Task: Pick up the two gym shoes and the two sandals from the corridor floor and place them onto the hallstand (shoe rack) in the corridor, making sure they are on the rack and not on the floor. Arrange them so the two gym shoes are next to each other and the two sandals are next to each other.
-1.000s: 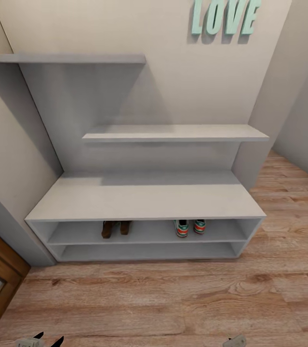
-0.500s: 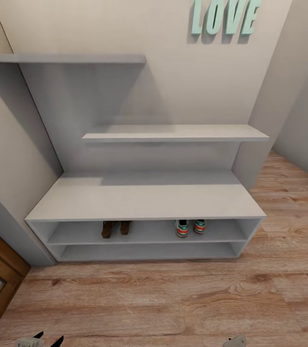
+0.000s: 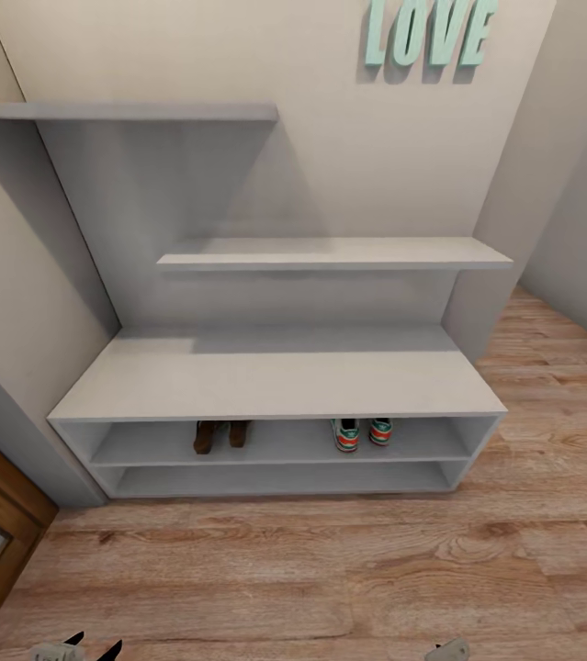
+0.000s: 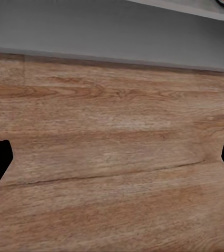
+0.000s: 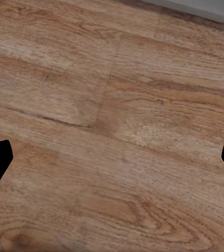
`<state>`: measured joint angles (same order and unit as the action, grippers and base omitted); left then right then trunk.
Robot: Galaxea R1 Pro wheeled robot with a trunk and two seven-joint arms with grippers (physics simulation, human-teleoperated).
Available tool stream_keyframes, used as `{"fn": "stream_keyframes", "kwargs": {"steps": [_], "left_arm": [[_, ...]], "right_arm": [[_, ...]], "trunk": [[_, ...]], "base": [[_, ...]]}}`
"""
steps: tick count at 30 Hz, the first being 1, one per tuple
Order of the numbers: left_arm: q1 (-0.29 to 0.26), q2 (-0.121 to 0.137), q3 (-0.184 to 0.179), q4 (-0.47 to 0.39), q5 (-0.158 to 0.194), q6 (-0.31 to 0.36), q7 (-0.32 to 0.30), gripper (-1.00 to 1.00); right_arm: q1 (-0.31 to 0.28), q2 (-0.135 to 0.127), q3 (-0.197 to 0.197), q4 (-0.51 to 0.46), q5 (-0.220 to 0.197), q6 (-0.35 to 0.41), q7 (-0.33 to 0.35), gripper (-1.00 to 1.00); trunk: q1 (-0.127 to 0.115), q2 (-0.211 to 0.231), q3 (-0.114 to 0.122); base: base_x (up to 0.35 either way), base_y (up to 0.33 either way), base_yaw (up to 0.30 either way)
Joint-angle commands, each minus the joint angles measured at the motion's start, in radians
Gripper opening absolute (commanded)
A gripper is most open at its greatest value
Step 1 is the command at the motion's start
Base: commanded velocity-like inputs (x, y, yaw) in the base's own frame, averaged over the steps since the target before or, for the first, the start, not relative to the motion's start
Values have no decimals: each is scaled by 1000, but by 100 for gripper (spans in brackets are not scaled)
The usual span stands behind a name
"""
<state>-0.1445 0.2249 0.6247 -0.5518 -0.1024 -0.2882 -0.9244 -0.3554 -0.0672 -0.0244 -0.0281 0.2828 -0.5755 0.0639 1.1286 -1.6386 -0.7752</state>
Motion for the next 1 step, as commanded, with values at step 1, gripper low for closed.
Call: {"fn": "stream_keyframes", "kwargs": {"steps": [1], "left_arm": [[-1,-1,7,0,-11,-5,-5,100]], "right_arm": [[0,0,-3,1,-2,-3,7,100]], "trunk": [[0,0,-1]], "base": [[0,0,0]]}}
